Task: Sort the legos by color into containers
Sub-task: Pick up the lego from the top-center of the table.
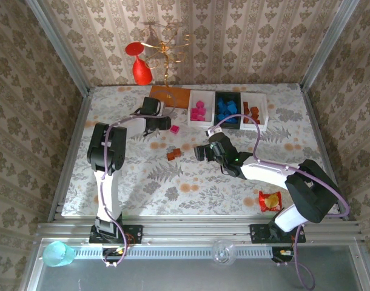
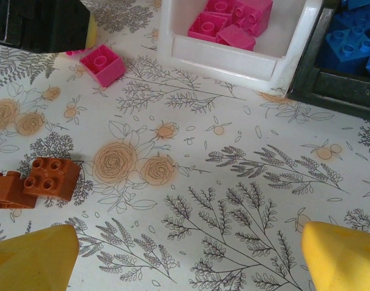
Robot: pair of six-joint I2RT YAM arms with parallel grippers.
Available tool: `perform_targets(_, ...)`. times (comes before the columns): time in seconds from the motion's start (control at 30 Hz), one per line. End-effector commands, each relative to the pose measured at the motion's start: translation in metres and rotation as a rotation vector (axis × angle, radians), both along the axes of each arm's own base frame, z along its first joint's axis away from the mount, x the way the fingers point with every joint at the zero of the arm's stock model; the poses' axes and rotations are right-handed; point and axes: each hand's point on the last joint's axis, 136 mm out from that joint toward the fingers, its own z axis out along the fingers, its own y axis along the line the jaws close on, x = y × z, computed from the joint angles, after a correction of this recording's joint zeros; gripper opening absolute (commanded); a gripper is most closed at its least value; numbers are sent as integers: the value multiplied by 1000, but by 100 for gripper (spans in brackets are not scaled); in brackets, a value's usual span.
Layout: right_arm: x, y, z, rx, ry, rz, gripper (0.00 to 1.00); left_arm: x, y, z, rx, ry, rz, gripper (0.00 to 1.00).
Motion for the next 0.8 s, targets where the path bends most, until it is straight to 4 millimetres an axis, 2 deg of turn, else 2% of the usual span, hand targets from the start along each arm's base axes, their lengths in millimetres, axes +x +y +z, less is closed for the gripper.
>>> perform_targets(0.0, 1, -8, 5, -15, -20, -23, 96, -8, -2, 28, -15, -60, 10, 42)
perform_targets(0.13, 2, -14, 8, -27, -35, -41, 96, -15, -16, 67, -40, -166, -3, 40)
perform_targets(0.27, 5, -28, 16, -36, -62, -78, 96, -21, -46, 105, -83, -269, -65, 40)
perform_targets(0.3, 5, -33, 19, -32, -73, -90, 96, -28, -66, 114, -91, -290, -108, 39)
perform_targets(0.37, 6, -43, 25, -19, -94, -119, 96, -30, -86, 125, -96, -323, -148, 39)
perform_targets(0.5, 5, -67, 37, 73, -120, -199, 97, -26, -122, 136, -120, -340, -208, 39)
perform_targets(0.6, 1, -82, 37, 124, -128, -245, 97, -17, -145, 134, -119, -335, -237, 40)
perform_targets(0.77, -4, -92, 34, 142, -123, -271, 97, -1, -178, 124, -124, -319, -287, 40)
